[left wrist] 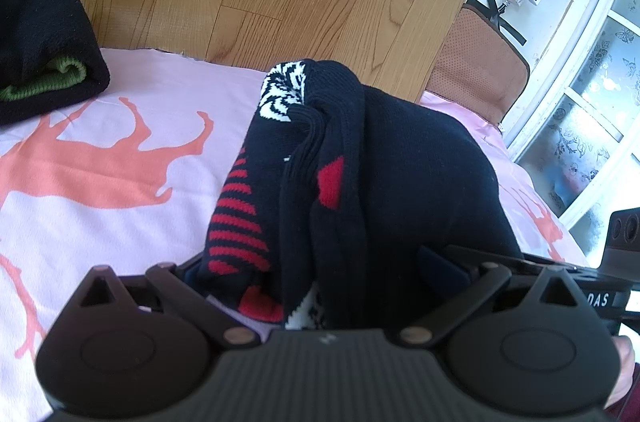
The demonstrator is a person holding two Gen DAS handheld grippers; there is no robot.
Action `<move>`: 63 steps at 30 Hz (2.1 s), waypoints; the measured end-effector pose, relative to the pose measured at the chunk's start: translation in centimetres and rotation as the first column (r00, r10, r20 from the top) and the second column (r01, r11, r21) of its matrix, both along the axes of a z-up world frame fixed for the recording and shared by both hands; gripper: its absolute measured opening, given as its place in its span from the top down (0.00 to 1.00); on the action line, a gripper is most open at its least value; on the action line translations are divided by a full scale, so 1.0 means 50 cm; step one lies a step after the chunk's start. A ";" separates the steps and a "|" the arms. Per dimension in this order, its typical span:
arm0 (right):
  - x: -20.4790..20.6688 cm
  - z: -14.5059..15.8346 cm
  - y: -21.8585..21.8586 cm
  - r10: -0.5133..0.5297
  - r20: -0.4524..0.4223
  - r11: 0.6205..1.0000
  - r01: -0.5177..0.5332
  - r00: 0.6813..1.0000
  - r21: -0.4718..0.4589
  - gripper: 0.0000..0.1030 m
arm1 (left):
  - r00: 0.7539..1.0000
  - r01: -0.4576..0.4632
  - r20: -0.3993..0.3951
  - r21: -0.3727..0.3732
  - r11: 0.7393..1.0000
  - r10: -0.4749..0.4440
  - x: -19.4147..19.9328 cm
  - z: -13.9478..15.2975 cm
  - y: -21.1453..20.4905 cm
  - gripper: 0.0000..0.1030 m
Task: Fold small clothes
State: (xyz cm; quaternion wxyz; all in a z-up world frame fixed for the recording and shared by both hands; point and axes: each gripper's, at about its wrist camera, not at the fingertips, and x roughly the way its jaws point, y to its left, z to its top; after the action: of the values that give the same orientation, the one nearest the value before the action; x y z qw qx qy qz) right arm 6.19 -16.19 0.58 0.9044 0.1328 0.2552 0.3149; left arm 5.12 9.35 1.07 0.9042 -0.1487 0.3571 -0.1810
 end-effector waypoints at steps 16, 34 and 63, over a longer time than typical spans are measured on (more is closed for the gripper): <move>-0.002 0.000 0.000 0.002 -0.001 1.000 -0.002 1.000 0.006 0.00 | 1.000 0.000 0.000 0.001 1.000 0.000 0.000 0.000 0.000 0.00; -0.003 -0.001 -0.004 0.010 -0.006 1.000 -0.010 1.000 0.020 0.00 | 1.000 -0.001 0.011 0.009 1.000 0.000 -0.002 0.000 0.002 0.00; 0.346 0.079 -0.448 -0.392 0.056 0.919 0.394 0.918 -0.035 0.51 | 0.969 0.243 -0.005 0.156 0.957 -0.245 0.538 0.033 -0.641 0.15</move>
State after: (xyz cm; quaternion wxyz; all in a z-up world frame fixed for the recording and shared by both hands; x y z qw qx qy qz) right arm 23.49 -38.60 4.52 0.9579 0.1528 0.2088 0.1243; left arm 32.00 -22.72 2.71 0.8864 -0.0312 0.3792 -0.2638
